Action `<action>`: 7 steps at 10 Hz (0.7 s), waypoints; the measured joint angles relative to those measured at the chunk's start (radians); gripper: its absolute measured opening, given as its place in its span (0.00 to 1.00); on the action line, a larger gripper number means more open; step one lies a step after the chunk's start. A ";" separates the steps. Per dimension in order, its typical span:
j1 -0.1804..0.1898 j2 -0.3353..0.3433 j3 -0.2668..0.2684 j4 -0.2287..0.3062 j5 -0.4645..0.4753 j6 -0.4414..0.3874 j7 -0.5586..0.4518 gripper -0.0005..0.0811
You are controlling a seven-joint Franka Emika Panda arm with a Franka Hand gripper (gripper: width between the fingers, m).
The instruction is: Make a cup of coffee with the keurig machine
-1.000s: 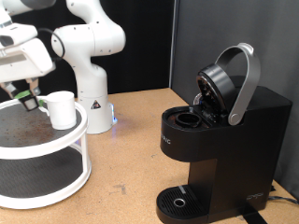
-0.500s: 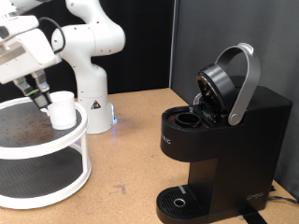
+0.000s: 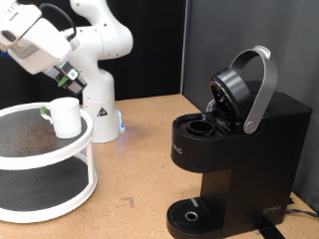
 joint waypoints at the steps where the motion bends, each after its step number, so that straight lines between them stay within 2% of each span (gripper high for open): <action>1: 0.011 0.030 0.001 0.020 0.017 0.000 0.030 0.58; 2: 0.011 0.029 0.000 0.018 0.017 0.000 0.019 0.58; 3: 0.011 0.029 -0.004 0.019 0.019 -0.043 0.017 0.58; 5: 0.020 0.031 -0.002 0.031 0.083 -0.159 0.073 0.58; 7: 0.038 0.029 0.039 0.041 0.149 -0.159 0.145 0.58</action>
